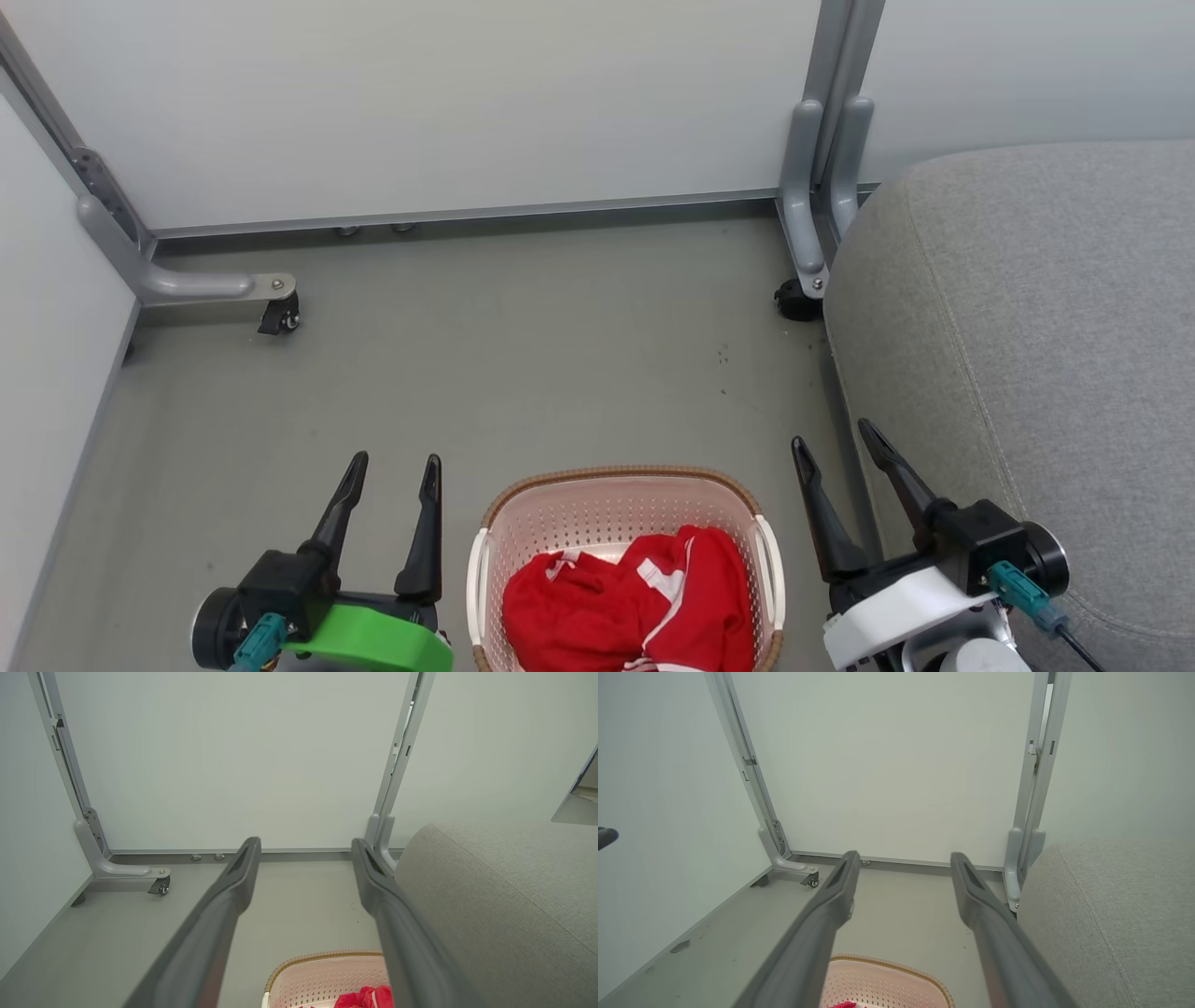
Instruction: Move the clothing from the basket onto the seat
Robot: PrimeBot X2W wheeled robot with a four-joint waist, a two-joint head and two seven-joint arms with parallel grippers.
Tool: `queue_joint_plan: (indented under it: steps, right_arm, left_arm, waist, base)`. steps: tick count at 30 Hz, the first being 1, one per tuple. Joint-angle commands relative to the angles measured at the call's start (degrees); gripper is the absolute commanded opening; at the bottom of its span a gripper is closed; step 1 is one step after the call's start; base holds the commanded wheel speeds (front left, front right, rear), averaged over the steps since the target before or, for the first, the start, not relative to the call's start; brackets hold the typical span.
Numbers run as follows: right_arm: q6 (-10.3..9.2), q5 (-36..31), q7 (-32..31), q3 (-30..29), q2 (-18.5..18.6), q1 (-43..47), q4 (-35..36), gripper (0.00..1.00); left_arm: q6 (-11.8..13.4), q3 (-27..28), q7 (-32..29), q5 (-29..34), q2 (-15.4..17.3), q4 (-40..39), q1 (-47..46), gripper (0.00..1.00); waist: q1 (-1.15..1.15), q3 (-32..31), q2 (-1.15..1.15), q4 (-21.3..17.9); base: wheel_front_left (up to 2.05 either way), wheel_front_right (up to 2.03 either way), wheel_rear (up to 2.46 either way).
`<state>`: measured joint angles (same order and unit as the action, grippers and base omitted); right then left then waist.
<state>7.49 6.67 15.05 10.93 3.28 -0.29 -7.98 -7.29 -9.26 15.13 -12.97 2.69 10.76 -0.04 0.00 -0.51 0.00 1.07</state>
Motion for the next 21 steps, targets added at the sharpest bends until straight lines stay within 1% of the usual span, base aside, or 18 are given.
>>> queue_joint_plan:
  steps: [1, 15, 21]
  right_arm:
    - [0.0, 0.0, 0.2, 0.1, 0.1, 0.6, -0.1, 1.0]
    - [0.0, -0.5, 0.2, 0.0, 0.0, 0.2, -0.4, 1.0]
    - [0.0, -0.8, 0.2, -0.5, 0.0, -0.8, 0.4, 1.0]
  left_arm:
    - [-0.2, 0.0, 0.0, 0.1, 0.4, 0.0, 0.2, 1.0]
    - [-0.3, -0.5, 0.0, 0.6, 0.4, 0.0, 0.4, 1.0]
    - [-0.3, -0.6, 0.0, 0.9, 0.4, 0.3, 0.3, 1.0]
  waist:
    - [0.0, 0.0, 0.0, 0.0]
    - [0.0, 0.5, 0.0, 0.0]
    - [0.0, 2.1, 0.0, -0.8]
  base:
    - [0.0, 0.0, 0.0]
    - [0.0, 0.0, 0.0]
    - [0.0, 0.0, 0.0]
